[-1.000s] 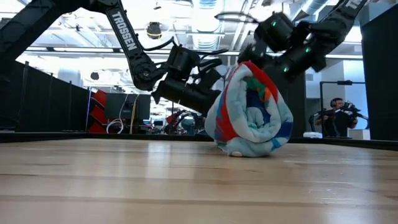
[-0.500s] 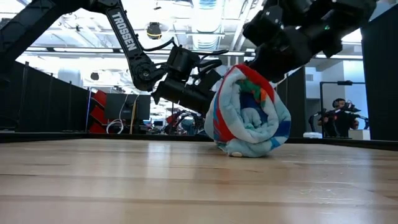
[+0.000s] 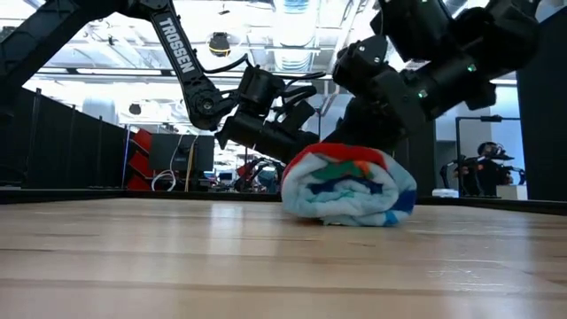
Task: Roll towel
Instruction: Roll the multicolor dinosaur print towel
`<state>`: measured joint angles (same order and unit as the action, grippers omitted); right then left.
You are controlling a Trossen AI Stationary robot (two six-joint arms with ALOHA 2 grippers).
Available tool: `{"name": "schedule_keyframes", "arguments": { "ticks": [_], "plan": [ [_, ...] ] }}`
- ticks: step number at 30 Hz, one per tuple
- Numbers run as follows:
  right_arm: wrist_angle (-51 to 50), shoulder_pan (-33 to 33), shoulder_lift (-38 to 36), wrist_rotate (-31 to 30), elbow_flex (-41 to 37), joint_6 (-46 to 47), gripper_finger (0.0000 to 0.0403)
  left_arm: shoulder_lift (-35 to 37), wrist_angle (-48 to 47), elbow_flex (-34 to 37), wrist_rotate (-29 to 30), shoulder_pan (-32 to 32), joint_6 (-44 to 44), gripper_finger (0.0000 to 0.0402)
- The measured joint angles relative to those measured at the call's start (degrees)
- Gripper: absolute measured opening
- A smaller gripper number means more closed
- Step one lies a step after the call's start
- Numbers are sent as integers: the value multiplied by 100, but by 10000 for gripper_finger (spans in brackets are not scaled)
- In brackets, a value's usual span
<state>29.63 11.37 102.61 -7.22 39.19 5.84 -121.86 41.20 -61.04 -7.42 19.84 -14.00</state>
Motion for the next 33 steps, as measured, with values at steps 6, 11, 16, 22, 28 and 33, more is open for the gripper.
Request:
{"name": "schedule_keyframes", "arguments": {
  "ticks": [6, 11, 16, 22, 28, 33],
  "plan": [
    [228, 361, -134, -586, -295, 521, 154, 0, -75, -4, 0, 0, -101, 0],
    [21, 783, -932, -1219, -786, 796, 152, -2, -95, -3, 18, 0, -225, 0],
    [350, 949, -1548, -1439, -1382, 925, 152, -7, -110, -2, 103, 4, -243, 0],
    [2035, 895, -1255, -1420, -2198, 891, 152, -7, -107, -2, 127, 17, -172, 0],
    [3142, 619, -793, -668, -2408, 703, 136, 7, -94, 1, 116, 13, -130, 0],
    [3541, 546, -1256, 72, -2418, 32, 93, 14, -150, -83, 112, 13, -6, 0]
  ]
}}
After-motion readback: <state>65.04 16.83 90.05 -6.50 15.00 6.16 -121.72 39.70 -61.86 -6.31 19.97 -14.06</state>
